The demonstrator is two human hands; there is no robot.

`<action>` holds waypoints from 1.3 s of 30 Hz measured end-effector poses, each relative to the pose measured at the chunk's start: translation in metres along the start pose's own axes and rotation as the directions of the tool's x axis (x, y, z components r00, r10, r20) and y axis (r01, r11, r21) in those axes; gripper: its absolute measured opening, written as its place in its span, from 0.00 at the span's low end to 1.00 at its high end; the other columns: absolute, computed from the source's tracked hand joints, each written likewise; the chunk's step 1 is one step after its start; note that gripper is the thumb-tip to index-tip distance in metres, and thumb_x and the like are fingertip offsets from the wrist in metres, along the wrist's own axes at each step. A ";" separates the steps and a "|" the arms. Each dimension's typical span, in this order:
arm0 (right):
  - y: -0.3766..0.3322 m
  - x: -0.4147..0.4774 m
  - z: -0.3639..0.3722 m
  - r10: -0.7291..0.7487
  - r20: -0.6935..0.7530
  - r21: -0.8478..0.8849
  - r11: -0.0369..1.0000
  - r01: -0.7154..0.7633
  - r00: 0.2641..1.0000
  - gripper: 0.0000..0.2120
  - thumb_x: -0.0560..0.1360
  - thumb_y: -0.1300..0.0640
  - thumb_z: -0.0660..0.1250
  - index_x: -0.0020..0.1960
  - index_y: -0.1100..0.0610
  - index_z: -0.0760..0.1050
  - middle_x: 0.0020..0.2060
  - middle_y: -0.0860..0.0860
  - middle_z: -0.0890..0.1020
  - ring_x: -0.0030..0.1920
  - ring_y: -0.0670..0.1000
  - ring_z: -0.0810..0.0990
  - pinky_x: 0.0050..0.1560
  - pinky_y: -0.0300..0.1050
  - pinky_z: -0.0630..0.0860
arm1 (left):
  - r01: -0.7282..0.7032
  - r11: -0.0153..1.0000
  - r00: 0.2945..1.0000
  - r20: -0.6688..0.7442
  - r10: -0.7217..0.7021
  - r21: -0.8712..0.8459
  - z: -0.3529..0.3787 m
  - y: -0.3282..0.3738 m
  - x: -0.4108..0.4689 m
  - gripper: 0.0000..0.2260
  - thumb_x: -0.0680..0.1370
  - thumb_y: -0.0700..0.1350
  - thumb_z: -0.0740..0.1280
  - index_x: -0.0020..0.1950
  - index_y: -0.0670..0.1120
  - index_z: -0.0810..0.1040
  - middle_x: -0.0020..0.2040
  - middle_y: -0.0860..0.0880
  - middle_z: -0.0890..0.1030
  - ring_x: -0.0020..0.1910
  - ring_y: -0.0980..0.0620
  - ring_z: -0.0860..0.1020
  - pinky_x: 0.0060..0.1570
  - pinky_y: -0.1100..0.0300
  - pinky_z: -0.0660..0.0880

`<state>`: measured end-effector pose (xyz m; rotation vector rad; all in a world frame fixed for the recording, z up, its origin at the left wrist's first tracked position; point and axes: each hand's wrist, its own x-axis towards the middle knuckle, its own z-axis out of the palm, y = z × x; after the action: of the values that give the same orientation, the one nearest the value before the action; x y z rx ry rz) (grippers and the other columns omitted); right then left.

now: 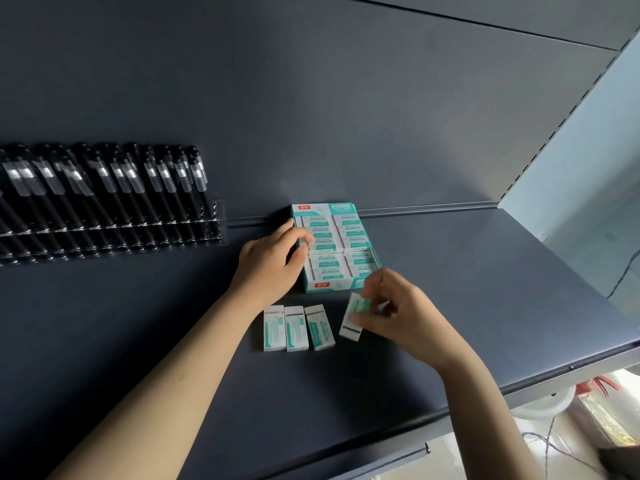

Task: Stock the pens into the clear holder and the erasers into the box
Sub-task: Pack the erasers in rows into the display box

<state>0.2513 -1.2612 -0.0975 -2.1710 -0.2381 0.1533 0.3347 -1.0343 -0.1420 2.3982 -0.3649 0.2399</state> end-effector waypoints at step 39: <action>-0.015 0.070 0.021 -0.111 -0.217 -0.291 0.956 0.044 0.970 0.10 0.73 0.57 0.75 0.53 0.55 0.83 0.50 0.49 0.81 0.40 0.43 0.79 0.37 0.27 0.75 | 0.075 0.994 0.997 -0.008 -0.076 -0.080 -0.013 0.012 0.003 0.07 0.80 0.48 0.63 0.56 0.55 0.77 0.70 0.60 0.71 0.66 0.56 0.71 0.69 0.48 0.61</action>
<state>0.3140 -1.2205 -0.0989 -2.4358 -0.2226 -0.1916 0.3323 -1.0352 -0.1245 2.3262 -0.2729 0.2007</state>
